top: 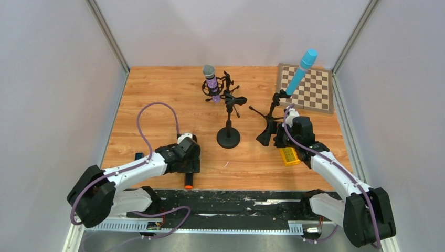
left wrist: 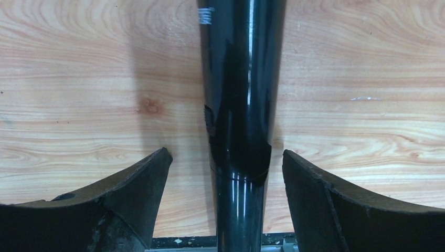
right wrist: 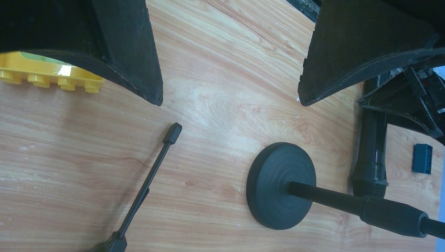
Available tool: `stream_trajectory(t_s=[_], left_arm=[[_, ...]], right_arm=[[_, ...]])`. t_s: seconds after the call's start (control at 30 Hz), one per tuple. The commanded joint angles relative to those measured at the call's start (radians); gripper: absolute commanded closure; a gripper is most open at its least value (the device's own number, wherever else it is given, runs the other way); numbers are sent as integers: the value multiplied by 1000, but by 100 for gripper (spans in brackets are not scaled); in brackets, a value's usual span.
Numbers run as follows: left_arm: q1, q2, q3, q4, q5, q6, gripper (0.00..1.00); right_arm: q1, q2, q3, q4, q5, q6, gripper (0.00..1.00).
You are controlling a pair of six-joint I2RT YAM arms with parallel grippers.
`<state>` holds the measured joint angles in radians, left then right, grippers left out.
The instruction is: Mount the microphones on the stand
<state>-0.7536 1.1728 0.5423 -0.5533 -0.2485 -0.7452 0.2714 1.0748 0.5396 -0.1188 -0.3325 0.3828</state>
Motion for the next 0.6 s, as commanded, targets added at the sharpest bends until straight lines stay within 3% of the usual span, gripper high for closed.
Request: stream_trajectory(t_s=[0.0, 0.07, 0.17, 0.4, 0.43, 0.47, 0.57], left_arm=[[-15, 22, -4, 8, -30, -69, 17], [-20, 46, 2, -1, -36, -66, 25], [-25, 78, 15, -9, -42, -54, 47], [-29, 73, 11, 16, -17, -28, 75], [-28, 69, 8, 18, -11, -26, 81], [-28, 55, 5, 25, -8, -18, 94], [-29, 23, 1, 40, -1, 3, 100]], right_arm=[[-3, -3, 28, 19, -11, -16, 2], [-4, -4, 27, 19, -11, -14, 2], [-3, -6, 25, 19, -11, -13, 2], [-4, -6, 23, 19, -11, -12, 2], [-3, -6, 24, 19, -12, -12, 1], [-4, -6, 25, 19, -14, -12, 1], [-3, -9, 25, 19, -17, -9, 1]])
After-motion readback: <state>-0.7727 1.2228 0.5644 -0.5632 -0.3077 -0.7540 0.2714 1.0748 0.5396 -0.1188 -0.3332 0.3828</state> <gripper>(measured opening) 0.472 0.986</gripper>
